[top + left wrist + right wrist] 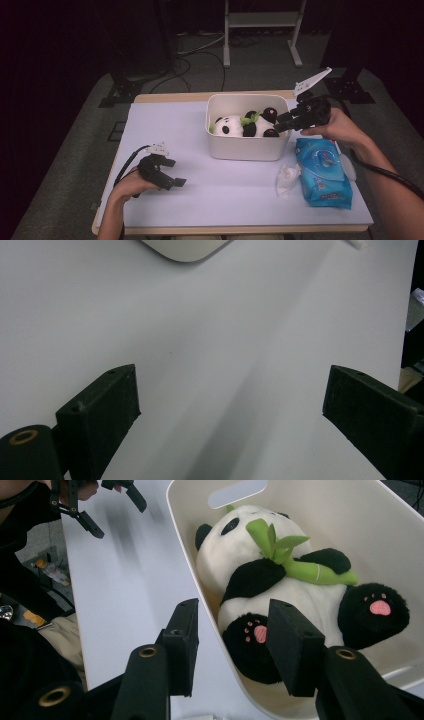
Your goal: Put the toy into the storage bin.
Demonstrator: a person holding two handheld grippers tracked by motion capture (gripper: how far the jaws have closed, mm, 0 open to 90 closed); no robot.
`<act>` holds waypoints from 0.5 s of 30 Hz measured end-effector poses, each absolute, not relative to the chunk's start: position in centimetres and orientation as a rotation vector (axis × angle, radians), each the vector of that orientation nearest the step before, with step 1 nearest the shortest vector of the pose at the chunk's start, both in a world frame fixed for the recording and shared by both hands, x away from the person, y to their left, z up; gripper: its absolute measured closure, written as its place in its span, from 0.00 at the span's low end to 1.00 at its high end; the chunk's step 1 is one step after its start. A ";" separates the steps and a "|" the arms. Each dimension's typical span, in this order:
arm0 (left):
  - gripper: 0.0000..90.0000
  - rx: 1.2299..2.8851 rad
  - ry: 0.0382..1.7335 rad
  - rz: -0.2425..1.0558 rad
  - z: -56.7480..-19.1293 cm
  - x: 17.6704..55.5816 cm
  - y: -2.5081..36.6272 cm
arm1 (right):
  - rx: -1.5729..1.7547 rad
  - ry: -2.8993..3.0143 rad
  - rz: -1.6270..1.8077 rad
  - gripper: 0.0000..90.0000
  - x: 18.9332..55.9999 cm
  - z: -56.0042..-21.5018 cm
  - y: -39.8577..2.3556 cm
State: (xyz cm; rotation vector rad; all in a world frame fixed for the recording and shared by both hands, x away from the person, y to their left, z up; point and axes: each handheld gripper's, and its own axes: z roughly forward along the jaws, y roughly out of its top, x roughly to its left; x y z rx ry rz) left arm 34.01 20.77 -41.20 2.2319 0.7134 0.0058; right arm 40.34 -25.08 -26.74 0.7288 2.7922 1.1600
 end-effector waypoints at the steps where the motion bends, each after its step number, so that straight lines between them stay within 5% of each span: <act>1: 0.08 2.231 0.713 0.005 -41.2 34.0 20.8 | 0.731 2.791 1.162 0.60 40.2 -26.8 -25.2; 15: 0.08 2.222 0.717 0.008 -41.1 33.9 21.0 | 0.806 2.768 1.200 0.56 38.6 -28.8 -27.7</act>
